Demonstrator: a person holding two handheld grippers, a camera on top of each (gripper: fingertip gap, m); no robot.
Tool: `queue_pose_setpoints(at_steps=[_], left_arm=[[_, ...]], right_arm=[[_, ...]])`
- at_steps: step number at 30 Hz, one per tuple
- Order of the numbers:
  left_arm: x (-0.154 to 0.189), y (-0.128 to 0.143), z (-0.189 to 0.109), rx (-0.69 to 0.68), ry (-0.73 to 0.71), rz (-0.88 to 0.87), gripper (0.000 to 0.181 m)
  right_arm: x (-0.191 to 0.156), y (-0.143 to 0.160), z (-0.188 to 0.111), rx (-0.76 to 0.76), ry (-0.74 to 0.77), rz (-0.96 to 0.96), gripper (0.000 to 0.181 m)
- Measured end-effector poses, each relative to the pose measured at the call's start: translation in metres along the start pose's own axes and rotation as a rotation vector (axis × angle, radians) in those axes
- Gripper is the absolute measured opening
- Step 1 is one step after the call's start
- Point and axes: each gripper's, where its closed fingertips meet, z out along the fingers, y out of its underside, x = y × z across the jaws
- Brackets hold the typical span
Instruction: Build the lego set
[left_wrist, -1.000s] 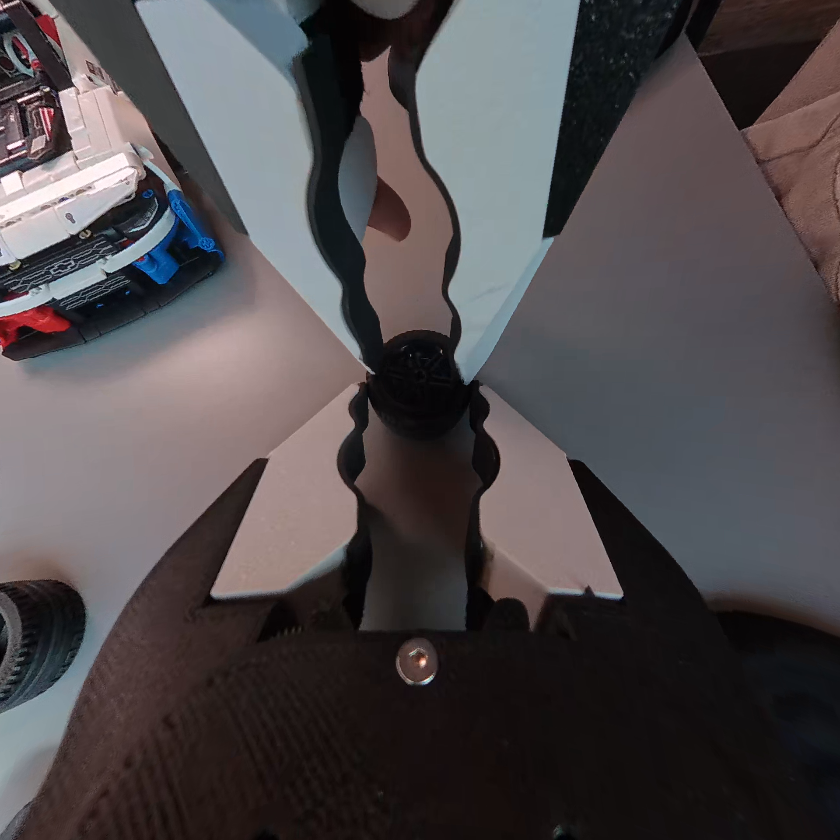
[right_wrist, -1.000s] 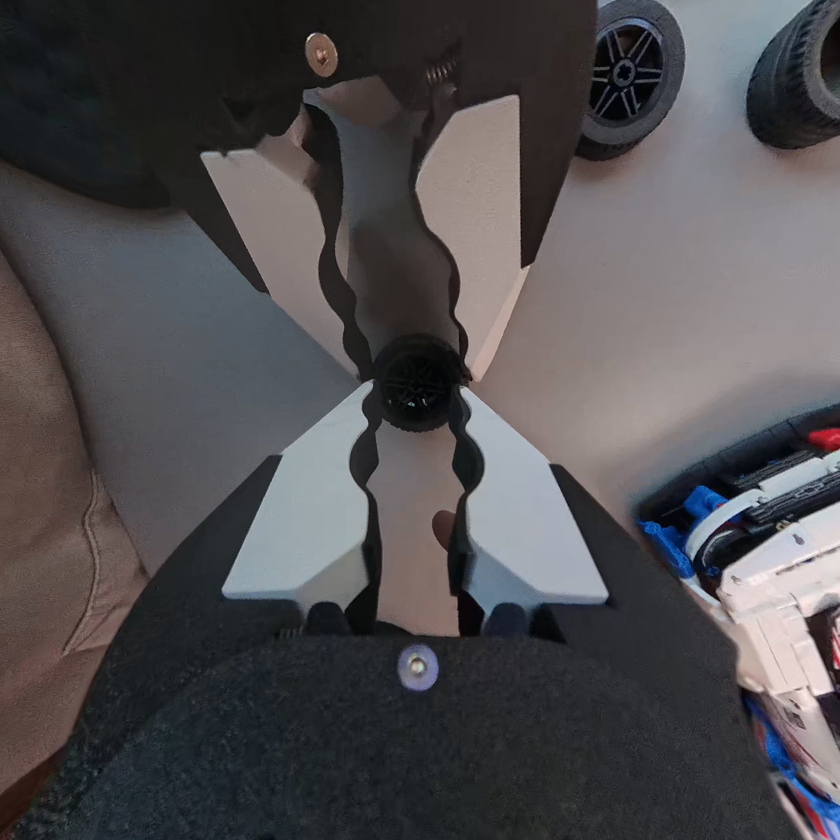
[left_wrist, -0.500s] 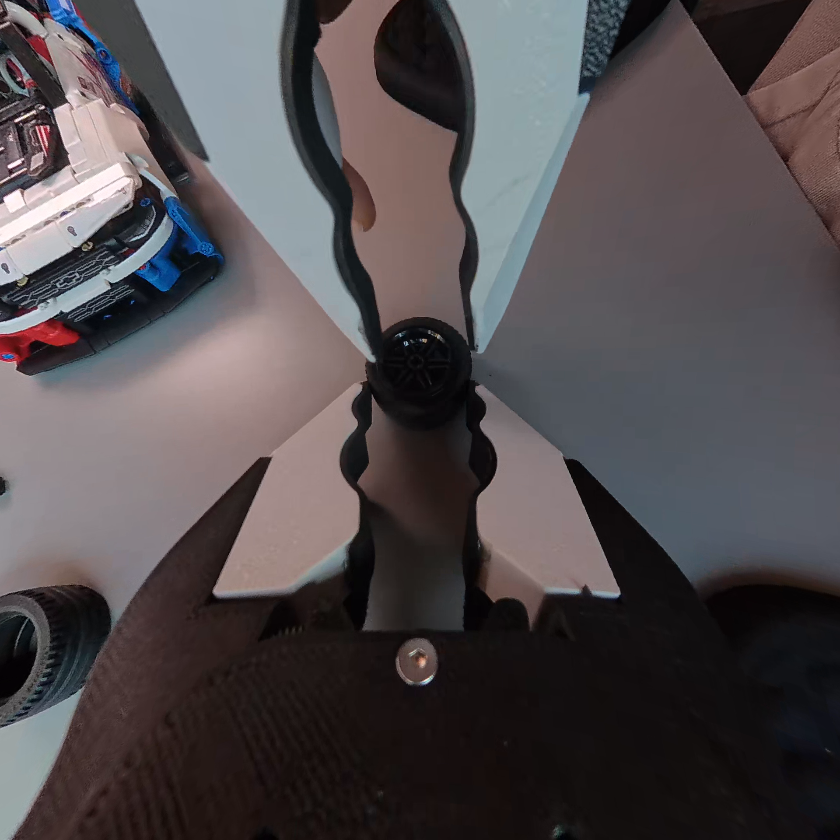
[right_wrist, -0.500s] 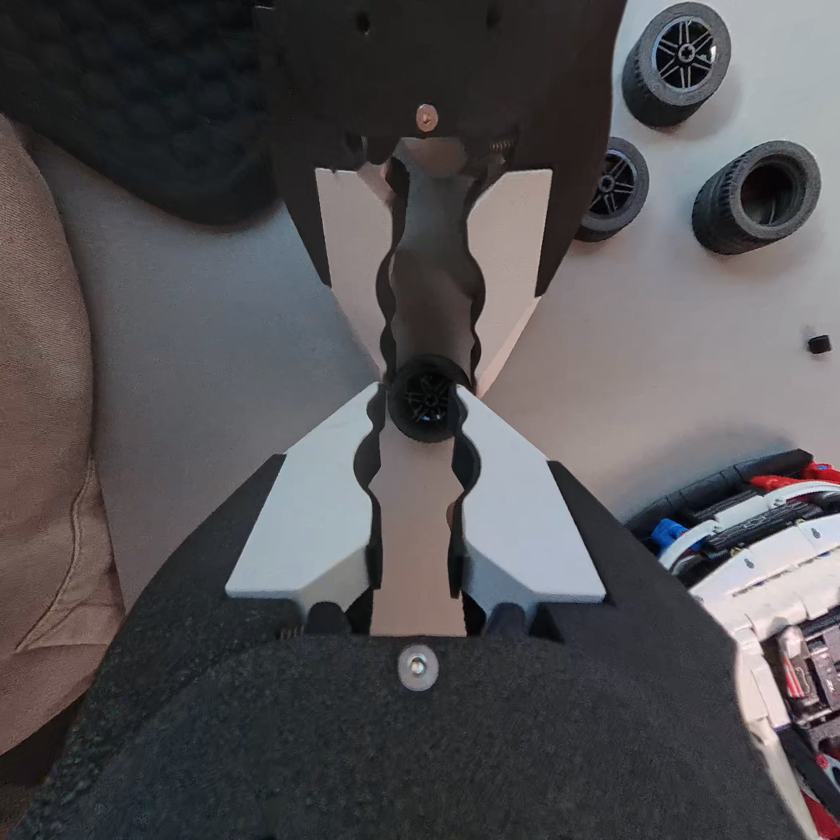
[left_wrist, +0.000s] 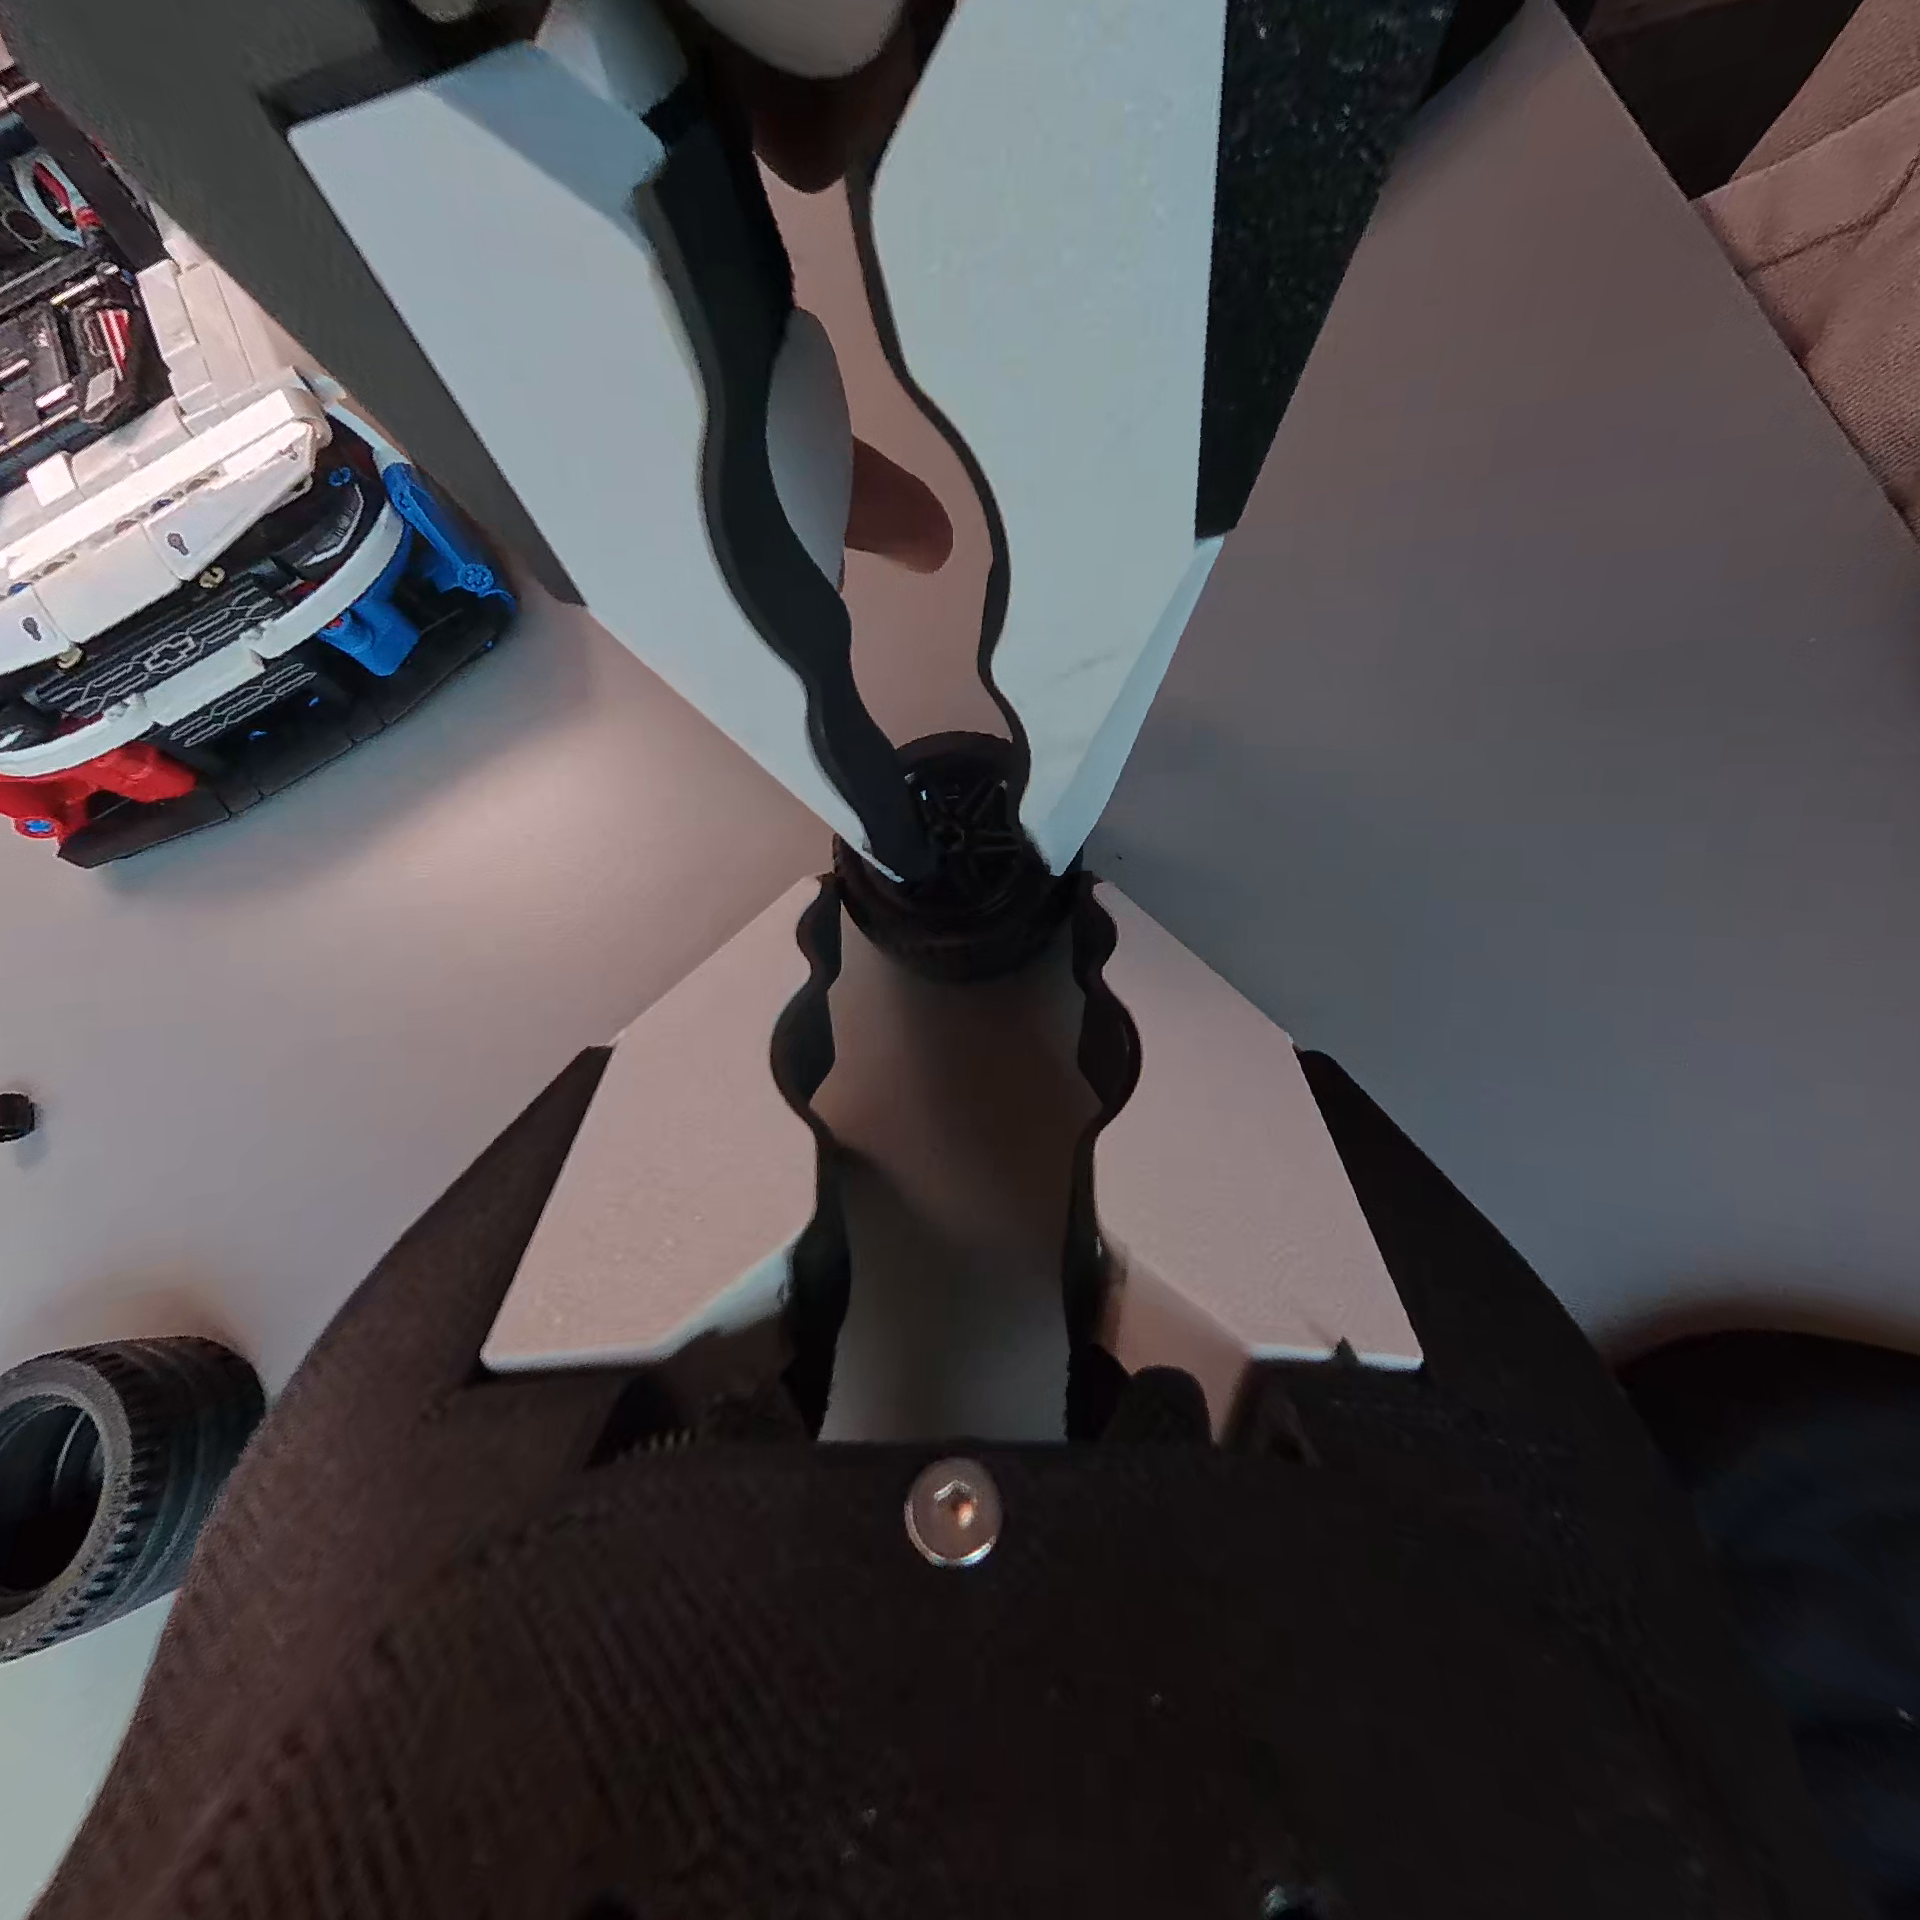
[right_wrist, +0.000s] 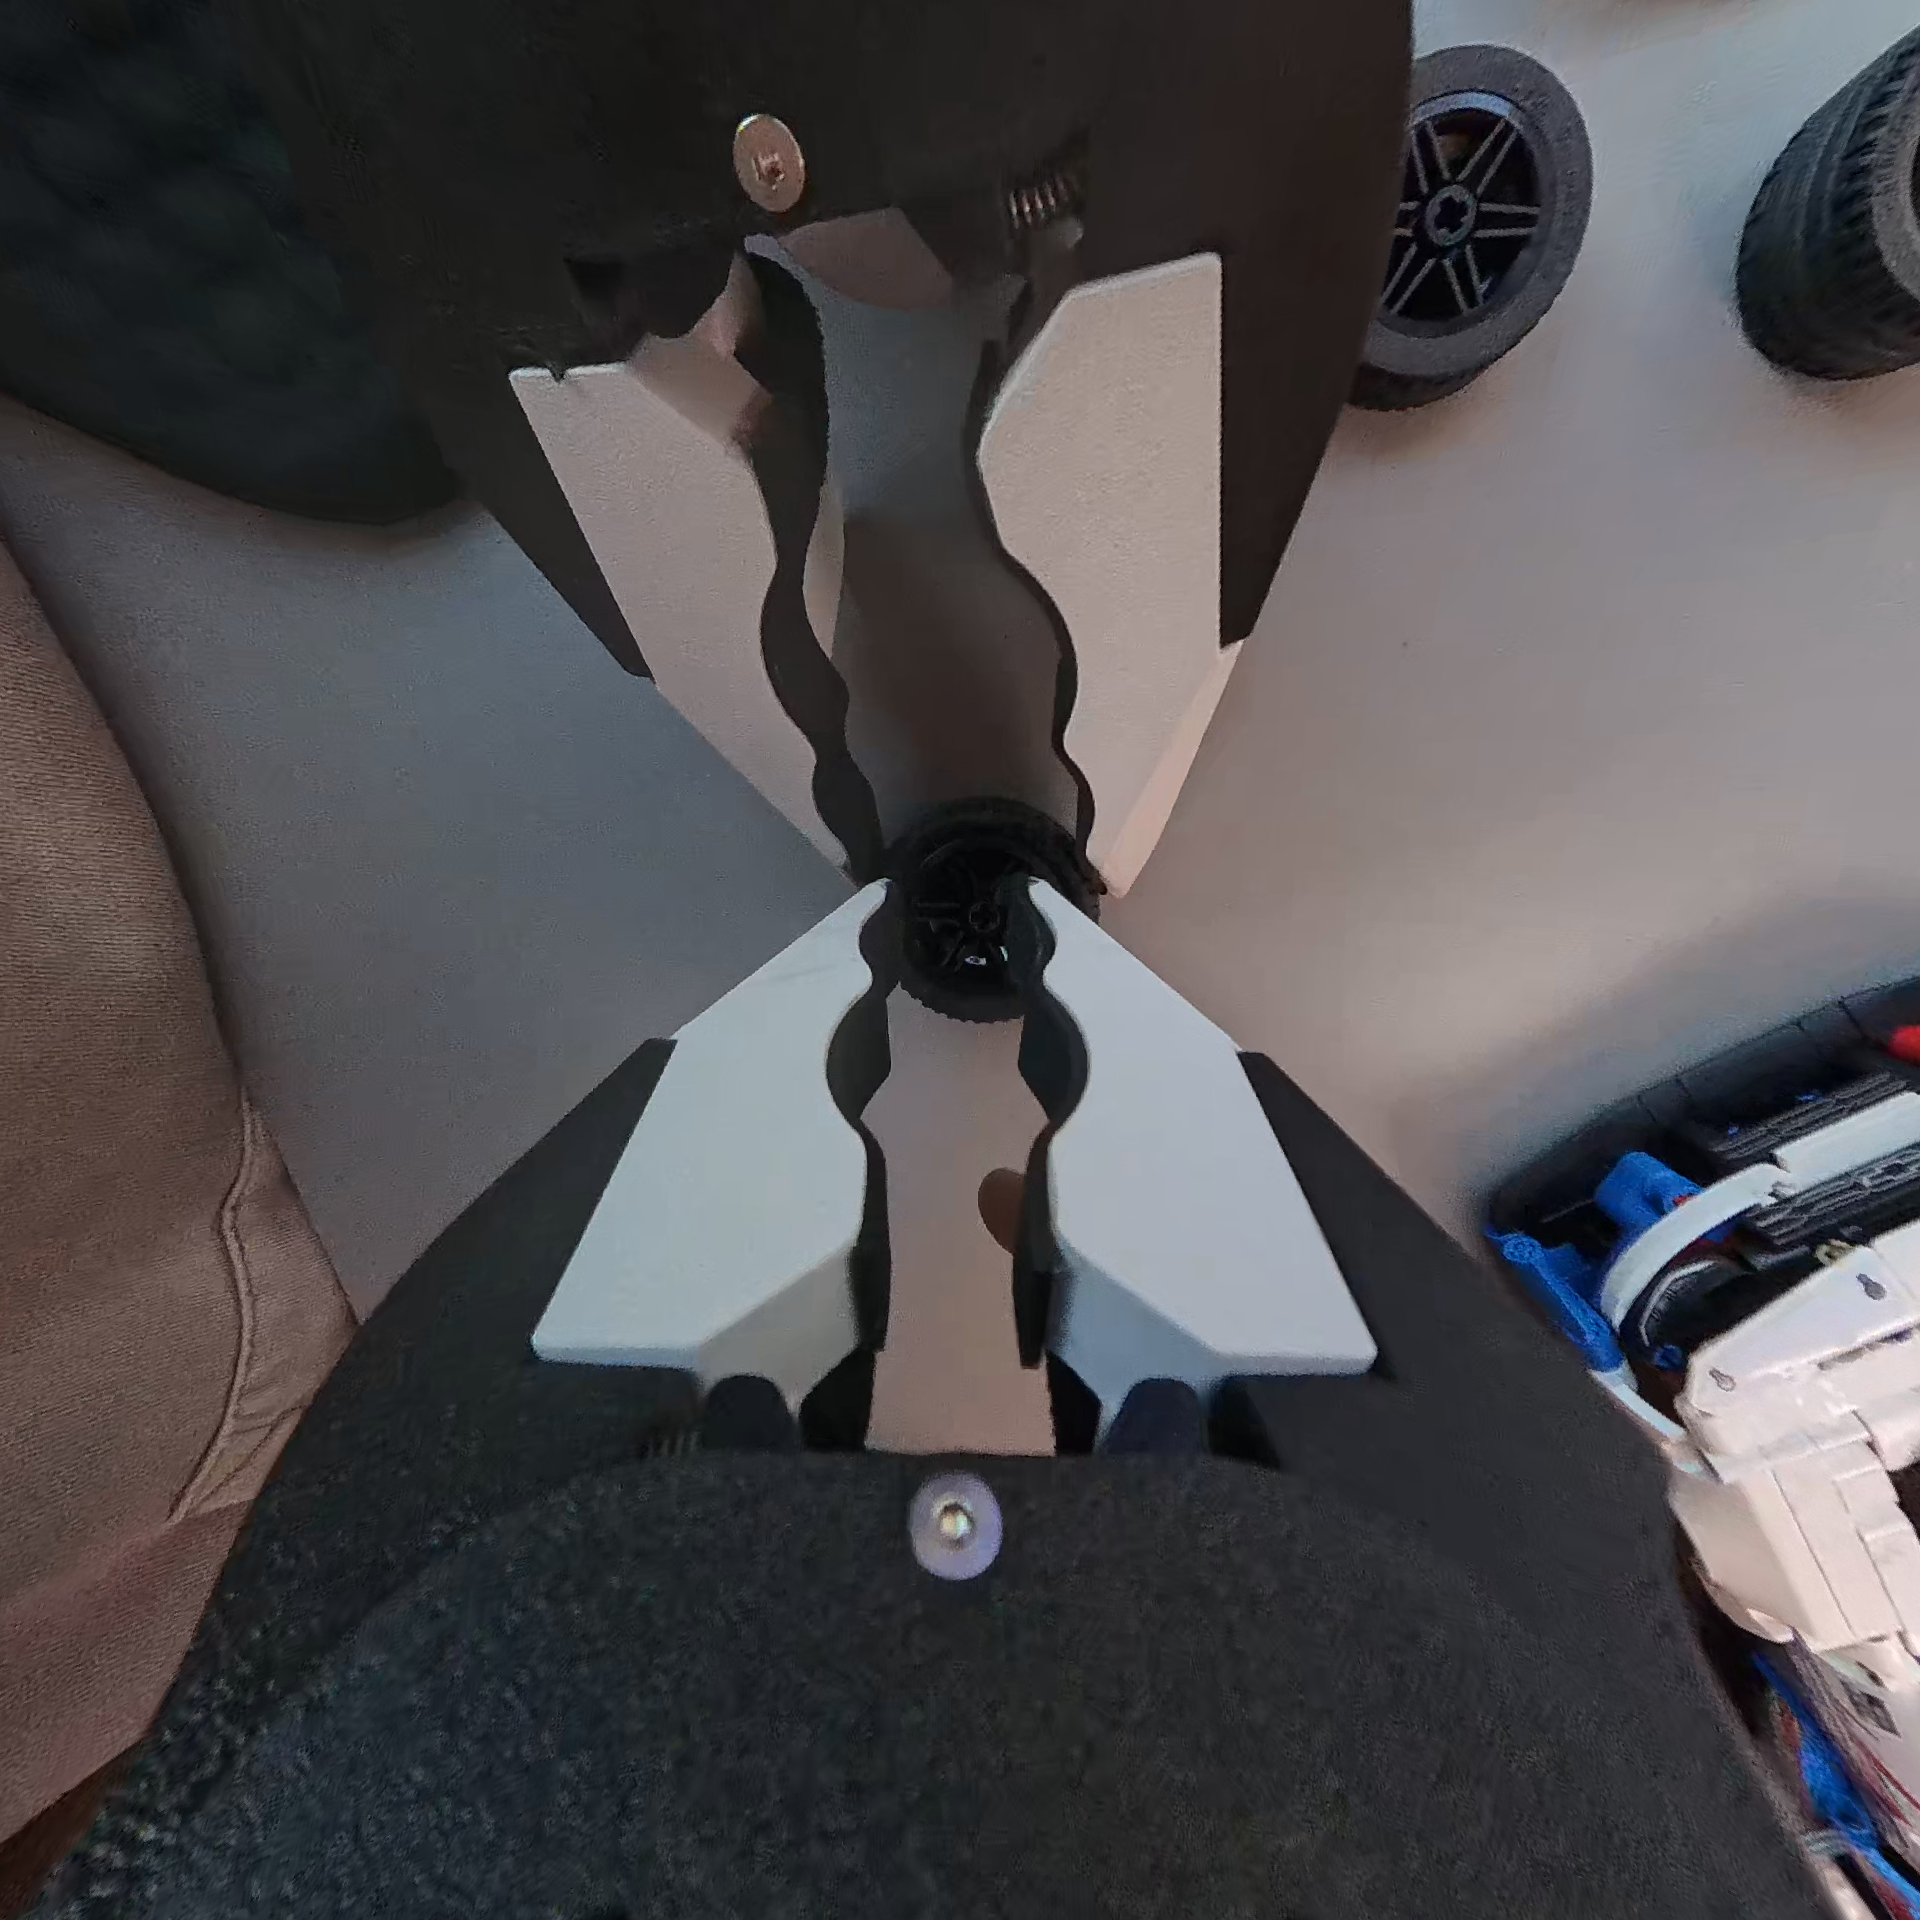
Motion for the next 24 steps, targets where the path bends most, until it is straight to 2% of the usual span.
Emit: queue_pose_setpoints(at_steps=[4,6,9,13,15,18,21,24], left_arm=[[0.001,0.000,0.000,-0.003,0.023,-0.020,0.043],[0.000,0.000,0.000,-0.001,0.024,-0.015,0.042],[0.000,-0.001,-0.003,0.015,0.049,-0.056,0.040],[-0.001,-0.008,-0.015,0.100,0.183,-0.270,0.040],[0.002,-0.014,-0.018,0.136,0.268,-0.384,0.040],[0.006,-0.027,-0.024,0.210,0.385,-0.545,0.040],[0.005,-0.034,-0.031,0.277,0.404,-0.579,0.041],[-0.001,-0.049,-0.048,0.384,0.270,-0.423,0.047]], right_arm=[[-0.001,0.000,0.000,0.045,0.023,-0.060,0.018],[0.000,-0.002,-0.002,0.136,0.044,-0.121,0.018],[-0.005,-0.001,-0.009,0.274,0.093,-0.223,0.031],[-0.006,0.001,-0.010,0.342,0.318,-0.473,0.046],[-0.002,-0.008,-0.013,0.389,0.441,-0.527,0.043],[-0.001,-0.017,-0.018,0.426,0.550,-0.621,0.028],[-0.003,-0.021,-0.028,0.522,0.504,-0.562,0.025],[0.000,-0.027,-0.053,0.734,0.377,-0.332,0.024]])
